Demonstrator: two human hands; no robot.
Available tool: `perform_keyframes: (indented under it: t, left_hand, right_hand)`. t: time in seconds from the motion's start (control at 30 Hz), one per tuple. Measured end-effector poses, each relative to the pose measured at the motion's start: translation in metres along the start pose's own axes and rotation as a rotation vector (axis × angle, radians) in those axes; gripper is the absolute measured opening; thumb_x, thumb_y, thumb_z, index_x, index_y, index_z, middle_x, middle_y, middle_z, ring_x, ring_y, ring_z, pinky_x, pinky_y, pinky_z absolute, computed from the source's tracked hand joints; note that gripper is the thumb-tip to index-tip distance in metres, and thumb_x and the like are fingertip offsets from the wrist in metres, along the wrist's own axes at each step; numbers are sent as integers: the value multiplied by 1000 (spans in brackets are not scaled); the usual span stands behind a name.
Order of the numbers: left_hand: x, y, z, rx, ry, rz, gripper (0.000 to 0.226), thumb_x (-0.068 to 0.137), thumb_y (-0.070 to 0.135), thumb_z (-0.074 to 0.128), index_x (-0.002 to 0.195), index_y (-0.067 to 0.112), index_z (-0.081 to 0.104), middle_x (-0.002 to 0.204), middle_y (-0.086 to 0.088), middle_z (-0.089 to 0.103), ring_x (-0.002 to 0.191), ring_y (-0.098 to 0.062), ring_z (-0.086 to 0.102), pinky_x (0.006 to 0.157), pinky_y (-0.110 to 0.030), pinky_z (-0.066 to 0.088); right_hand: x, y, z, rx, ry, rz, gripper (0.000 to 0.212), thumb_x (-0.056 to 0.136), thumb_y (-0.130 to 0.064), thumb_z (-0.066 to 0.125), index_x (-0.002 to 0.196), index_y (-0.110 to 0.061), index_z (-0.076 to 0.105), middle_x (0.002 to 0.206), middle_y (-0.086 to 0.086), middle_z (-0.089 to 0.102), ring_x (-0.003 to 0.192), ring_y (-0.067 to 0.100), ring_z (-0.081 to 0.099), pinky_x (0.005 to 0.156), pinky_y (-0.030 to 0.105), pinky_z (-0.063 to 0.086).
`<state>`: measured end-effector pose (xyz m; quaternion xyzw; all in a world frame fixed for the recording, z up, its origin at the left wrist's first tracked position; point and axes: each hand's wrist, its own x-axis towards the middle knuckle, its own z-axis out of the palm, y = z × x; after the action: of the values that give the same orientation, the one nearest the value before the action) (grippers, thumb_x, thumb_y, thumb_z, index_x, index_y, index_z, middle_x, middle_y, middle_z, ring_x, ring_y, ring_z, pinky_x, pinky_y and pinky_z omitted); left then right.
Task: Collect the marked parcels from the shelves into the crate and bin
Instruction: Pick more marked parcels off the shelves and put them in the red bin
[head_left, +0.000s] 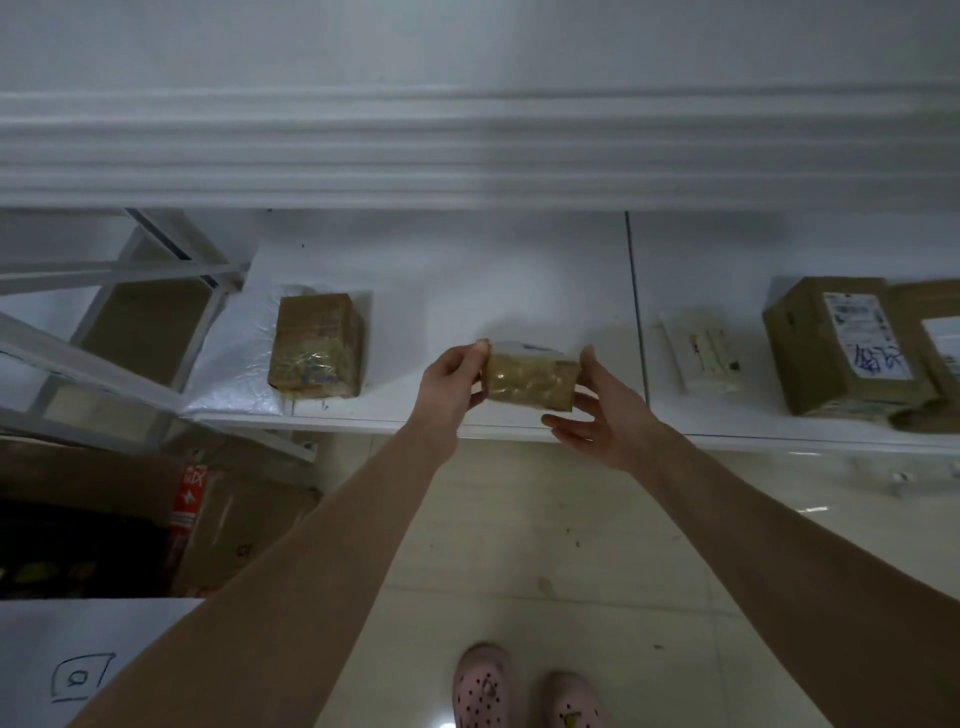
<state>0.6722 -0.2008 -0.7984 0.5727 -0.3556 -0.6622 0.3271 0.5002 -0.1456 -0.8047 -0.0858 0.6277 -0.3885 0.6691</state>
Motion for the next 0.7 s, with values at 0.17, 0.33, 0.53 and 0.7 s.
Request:
perform_keyframes:
  t: [0.17, 0.33, 0.53, 0.7]
  left_hand:
    - [-5, 1, 9, -79, -77, -1, 30, 87, -5, 60, 116, 1, 60, 121, -6, 64, 99, -19, 65, 72, -22, 57]
    - [-4, -4, 13, -40, -124, 45, 57, 82, -18, 53, 133, 7, 51, 132, -6, 58, 119, -27, 57, 84, -37, 55]
    - [-6, -15, 16, 161, -18, -247, 73, 83, 22, 73, 145, 13, 36, 142, -9, 48, 124, -26, 50, 100, -47, 43]
    - [-21, -24, 33, 176, -205, -425, 47, 81, 39, 73, 116, 11, 61, 111, -5, 68, 105, -25, 62, 89, -46, 53]
  right_hand:
    - [-10, -3, -9, -18, -70, 15, 20, 87, -30, 66, 107, -26, 68, 111, 7, 69, 98, 25, 66, 84, 33, 54]
    - [-11, 1, -15, 18, -116, -86, 41, 89, -5, 60, 122, -27, 61, 103, 3, 74, 99, 23, 68, 79, 34, 56]
    - [-10, 6, -16, 153, -44, -96, 65, 86, 6, 61, 140, -25, 43, 109, 10, 70, 95, 31, 69, 82, 41, 56]
    - [-9, 11, -13, 286, -6, -53, 88, 86, 4, 63, 153, -17, 10, 113, 11, 64, 98, 29, 64, 100, 46, 45]
